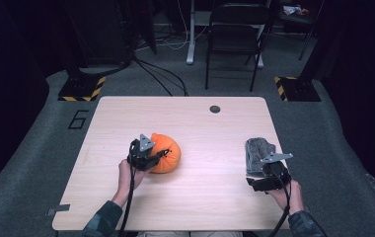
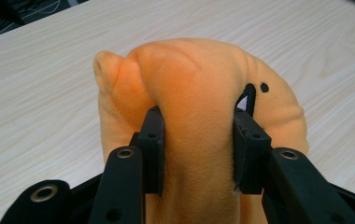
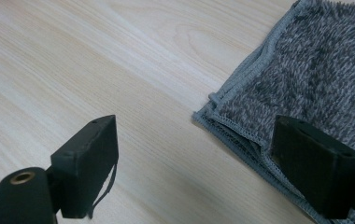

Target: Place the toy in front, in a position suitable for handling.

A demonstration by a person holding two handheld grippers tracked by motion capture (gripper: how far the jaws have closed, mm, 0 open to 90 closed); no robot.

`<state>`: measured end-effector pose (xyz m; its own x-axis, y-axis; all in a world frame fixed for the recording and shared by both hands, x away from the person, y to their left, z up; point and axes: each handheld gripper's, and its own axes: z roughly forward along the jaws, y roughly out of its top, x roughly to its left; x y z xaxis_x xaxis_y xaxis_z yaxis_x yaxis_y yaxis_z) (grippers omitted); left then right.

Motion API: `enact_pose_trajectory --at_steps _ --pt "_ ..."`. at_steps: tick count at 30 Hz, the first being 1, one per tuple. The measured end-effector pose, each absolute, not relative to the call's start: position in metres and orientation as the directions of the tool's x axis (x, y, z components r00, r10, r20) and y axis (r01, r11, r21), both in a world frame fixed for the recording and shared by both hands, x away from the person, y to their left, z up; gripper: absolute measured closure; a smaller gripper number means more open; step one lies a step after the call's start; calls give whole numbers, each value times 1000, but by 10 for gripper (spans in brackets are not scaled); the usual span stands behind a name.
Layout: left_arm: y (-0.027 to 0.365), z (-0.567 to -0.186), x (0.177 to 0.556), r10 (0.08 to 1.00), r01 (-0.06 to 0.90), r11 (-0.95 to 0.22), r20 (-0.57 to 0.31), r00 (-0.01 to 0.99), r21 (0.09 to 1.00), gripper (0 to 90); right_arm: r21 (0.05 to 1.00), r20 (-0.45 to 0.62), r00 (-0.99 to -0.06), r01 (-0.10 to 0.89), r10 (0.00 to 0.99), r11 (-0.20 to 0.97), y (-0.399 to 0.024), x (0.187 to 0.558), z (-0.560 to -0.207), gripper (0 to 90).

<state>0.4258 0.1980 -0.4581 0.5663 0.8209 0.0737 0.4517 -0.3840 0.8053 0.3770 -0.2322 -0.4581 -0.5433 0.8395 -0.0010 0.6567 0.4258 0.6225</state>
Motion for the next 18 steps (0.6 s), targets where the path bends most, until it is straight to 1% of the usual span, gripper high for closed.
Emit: enact_pose_trajectory --at_steps 6,8,18 --pt "193 -454 423 822 450 -352 41 568 821 627 623 -11 -540 654 841 428 -234 379 -459 143" --pt "192 -450 422 824 445 -338 31 566 829 626 627 -4 -527 661 850 413 -233 378 -458 143" --pt "174 -440 416 835 442 -324 32 550 837 618 625 -14 -534 655 845 424 -233 379 -459 143"
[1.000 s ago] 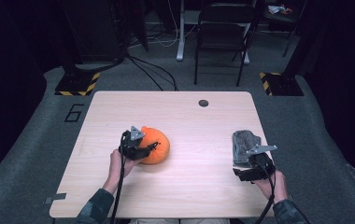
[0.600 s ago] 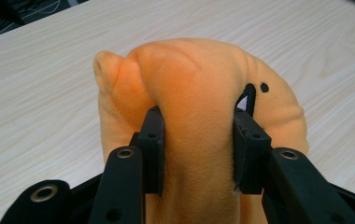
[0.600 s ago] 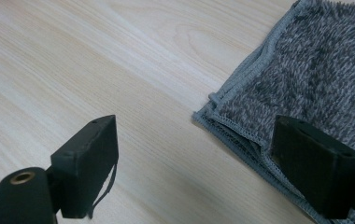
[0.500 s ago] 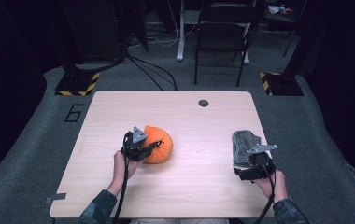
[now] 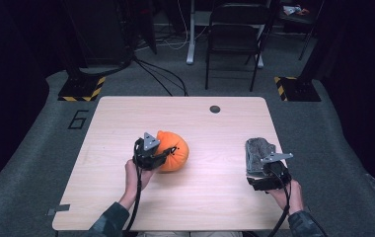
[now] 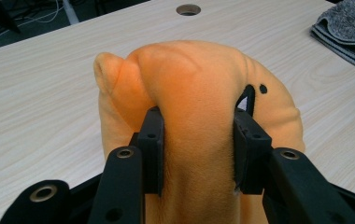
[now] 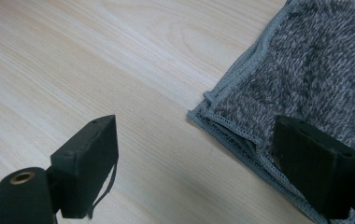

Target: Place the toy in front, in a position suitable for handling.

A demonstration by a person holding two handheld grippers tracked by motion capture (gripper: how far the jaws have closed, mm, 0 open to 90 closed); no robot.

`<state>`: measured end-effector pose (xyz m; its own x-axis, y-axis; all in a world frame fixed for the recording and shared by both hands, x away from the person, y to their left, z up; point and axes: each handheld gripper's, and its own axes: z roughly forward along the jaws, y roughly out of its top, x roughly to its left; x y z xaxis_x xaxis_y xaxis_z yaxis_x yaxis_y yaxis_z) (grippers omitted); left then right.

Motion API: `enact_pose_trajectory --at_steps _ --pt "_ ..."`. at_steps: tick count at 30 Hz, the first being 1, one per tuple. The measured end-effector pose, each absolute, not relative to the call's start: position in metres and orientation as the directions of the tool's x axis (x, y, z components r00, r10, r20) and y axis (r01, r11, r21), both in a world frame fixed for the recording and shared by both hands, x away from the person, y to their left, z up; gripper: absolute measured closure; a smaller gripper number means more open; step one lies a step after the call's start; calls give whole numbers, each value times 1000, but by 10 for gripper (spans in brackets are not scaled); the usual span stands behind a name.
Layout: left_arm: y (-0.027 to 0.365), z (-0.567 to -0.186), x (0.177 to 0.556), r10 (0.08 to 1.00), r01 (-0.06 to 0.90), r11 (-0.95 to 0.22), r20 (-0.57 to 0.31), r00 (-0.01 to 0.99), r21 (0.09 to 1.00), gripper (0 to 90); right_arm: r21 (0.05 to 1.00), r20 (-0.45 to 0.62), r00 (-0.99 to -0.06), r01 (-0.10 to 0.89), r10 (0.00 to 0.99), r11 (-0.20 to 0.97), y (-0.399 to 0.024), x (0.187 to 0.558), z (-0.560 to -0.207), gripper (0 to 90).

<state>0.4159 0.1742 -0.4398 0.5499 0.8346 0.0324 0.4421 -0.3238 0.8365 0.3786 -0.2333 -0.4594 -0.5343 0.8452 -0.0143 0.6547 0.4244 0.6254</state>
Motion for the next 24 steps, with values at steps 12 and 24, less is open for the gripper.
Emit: enact_pose_trajectory --at_steps 12,24 --pt "147 -435 416 858 447 -279 11 514 850 610 616 -11 -536 662 844 428 -230 381 -461 142" --pt "117 -439 413 877 457 -219 -32 480 862 600 610 -16 -540 662 842 436 -229 383 -462 142"
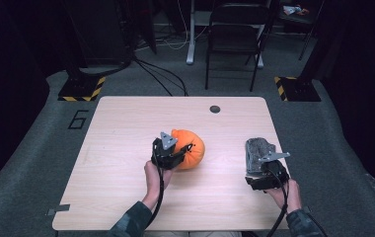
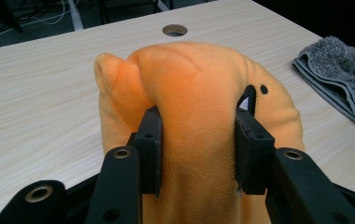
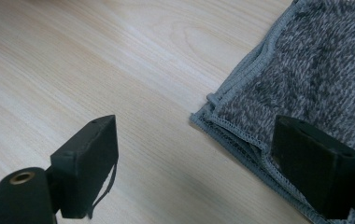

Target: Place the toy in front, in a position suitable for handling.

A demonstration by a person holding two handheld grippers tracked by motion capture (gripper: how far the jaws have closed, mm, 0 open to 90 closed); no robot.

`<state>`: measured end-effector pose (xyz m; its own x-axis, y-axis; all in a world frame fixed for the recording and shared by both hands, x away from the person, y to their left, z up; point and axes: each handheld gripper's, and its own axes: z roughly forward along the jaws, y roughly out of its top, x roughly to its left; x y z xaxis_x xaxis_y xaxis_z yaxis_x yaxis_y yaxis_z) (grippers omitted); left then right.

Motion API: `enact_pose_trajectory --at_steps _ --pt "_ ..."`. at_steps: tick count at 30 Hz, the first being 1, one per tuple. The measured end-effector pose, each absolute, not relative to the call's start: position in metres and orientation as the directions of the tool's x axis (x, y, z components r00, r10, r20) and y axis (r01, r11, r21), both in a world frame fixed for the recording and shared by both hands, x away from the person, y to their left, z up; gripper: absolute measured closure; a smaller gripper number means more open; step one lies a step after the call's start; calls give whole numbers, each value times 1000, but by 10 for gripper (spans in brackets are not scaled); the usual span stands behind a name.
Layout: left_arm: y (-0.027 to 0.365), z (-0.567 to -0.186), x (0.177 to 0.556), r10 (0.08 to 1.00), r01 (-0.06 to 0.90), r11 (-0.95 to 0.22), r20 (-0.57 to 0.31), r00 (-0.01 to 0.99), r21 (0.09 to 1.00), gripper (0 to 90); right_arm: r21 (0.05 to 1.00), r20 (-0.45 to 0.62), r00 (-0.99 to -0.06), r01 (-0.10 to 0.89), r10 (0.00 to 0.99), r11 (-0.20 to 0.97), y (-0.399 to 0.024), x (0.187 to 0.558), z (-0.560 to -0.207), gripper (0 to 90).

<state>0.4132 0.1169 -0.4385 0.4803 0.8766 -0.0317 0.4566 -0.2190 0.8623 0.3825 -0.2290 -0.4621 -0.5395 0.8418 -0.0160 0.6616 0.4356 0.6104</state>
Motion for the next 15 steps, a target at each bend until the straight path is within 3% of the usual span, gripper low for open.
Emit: enact_pose_trajectory --at_steps 15 --pt "98 -465 418 880 503 -236 -37 473 831 578 605 -11 -543 665 840 438 -227 384 -463 141"
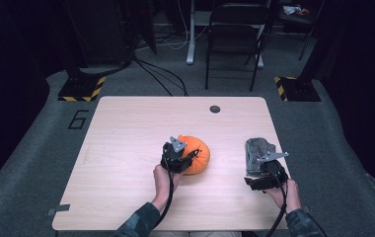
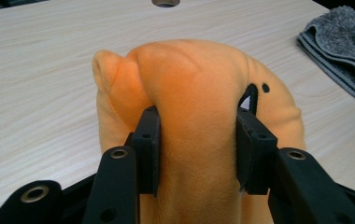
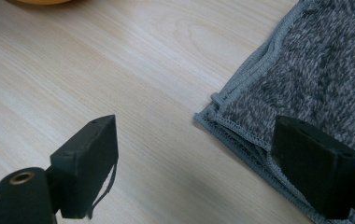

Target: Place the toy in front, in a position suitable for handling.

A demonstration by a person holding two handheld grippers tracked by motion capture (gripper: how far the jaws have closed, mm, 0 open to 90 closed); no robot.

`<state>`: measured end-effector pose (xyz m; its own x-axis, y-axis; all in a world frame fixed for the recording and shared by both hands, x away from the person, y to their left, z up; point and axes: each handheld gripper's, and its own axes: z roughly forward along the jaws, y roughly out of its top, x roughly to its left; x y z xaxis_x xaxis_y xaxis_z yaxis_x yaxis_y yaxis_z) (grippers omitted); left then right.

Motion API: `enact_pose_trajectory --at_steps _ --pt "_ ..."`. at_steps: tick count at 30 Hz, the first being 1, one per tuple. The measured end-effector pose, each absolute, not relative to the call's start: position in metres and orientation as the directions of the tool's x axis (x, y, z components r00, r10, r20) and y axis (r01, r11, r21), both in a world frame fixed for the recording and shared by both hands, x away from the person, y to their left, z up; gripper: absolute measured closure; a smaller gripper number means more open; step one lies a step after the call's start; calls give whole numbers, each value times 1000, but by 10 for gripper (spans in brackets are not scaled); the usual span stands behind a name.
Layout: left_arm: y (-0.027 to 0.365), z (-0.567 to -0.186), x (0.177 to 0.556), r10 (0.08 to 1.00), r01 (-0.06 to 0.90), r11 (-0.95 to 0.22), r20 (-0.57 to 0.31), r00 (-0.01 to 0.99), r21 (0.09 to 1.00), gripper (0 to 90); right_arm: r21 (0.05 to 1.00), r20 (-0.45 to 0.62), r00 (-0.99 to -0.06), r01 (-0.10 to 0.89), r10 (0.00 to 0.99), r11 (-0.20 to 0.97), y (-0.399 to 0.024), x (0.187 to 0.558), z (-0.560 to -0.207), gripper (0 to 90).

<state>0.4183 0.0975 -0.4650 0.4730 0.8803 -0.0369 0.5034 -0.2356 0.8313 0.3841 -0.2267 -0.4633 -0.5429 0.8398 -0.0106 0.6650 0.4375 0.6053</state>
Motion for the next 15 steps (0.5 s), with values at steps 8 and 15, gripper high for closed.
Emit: enact_pose_trajectory --at_steps 8,15 --pt "105 -457 418 862 488 -262 -25 505 832 311 606 1 -540 670 842 429 -228 384 -463 140" --pt "132 -442 413 848 446 -256 -23 530 858 194 606 7 -536 673 844 423 -230 384 -463 140"
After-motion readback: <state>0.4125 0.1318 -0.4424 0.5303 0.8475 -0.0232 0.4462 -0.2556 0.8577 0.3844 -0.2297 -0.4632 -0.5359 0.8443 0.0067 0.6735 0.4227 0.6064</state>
